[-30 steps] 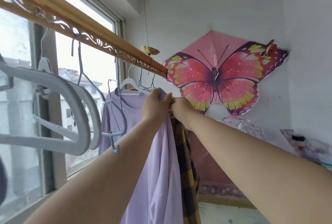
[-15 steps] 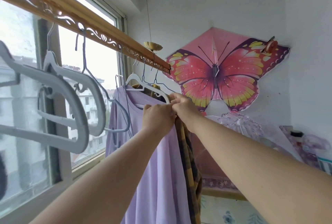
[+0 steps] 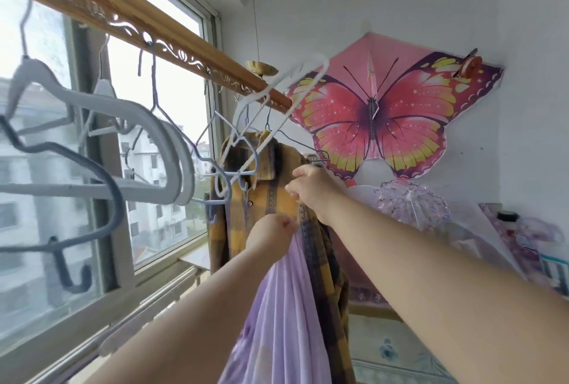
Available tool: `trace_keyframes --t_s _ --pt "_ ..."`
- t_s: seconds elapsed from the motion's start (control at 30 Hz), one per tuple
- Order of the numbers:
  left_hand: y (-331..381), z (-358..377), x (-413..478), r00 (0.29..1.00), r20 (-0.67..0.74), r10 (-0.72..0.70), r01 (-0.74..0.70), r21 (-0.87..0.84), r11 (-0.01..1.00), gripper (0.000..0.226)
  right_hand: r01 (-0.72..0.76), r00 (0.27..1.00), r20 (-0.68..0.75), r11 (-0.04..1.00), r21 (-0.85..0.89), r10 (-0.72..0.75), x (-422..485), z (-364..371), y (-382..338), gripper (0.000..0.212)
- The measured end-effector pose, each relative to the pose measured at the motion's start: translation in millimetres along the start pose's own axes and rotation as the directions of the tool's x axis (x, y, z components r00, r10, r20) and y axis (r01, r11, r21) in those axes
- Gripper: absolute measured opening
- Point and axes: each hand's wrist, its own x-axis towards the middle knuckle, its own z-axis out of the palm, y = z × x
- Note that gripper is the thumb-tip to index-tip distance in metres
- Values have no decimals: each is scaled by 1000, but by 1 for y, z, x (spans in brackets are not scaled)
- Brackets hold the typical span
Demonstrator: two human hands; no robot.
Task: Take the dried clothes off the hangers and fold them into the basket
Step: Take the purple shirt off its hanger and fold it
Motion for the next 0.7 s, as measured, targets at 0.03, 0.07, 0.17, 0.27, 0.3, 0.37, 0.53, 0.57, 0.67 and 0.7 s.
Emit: trace_keyframes --t_s 0.03,0.07,0.17,0.27,0.3,0.37,0.53,0.57,0.67,0.7 --pt "-3 3 -5 997 33 -63 66 -103 993 28 -13 1000 28 1000 -6 14 -3 -1 4 37" --pt "-6 6 -9 990 58 -128 137 -198 971 26 -36 997 65 999 -10 36 -9 -2 9 31" --pt "-7 10 -20 962 131 -238 271 -365 891 27 -129 971 196 991 -47 135 -24 -7 23 22" --pt "-3 10 -28 941 213 -264 336 -484 808 31 -221 925 292 969 -105 243 -37 -9 30 22" --pt "-3 14 -31 934 230 -272 355 -526 773 31 -249 919 292 964 -97 266 -41 -9 35 23" --pt "-2 17 -38 923 257 -285 384 -594 707 22 -276 927 251 960 -48 279 -44 -12 44 21" --pt "7 26 -56 887 351 -301 458 -757 465 17 -194 962 149 958 -212 228 -56 -25 69 27" --pt "8 28 -59 882 368 -294 467 -764 445 19 -201 957 152 944 -260 246 -61 -28 72 27" --pt "11 30 -67 878 378 -295 475 -764 437 19 -230 928 241 946 -228 284 -78 -36 89 23" --pt "12 31 -69 878 373 -301 475 -765 434 21 -241 919 267 949 -203 290 -83 -38 94 20"
